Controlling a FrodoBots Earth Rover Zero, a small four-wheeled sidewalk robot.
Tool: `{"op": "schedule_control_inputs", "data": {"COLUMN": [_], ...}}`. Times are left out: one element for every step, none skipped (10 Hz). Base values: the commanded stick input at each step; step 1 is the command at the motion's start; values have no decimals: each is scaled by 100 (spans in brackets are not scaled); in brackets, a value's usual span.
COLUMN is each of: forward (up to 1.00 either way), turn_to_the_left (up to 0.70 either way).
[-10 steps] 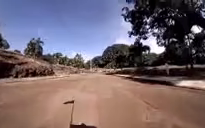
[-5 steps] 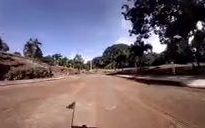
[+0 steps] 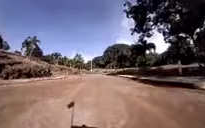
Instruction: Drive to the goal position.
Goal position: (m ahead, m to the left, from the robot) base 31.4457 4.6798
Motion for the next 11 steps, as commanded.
{"op": "schedule_control_inputs", "data": {"forward": [100,100,100,100,100,100,100,100,100,100,100], "turn_to_the_left": [0,0,0,0,0,0,0,0,0,0,0]}}
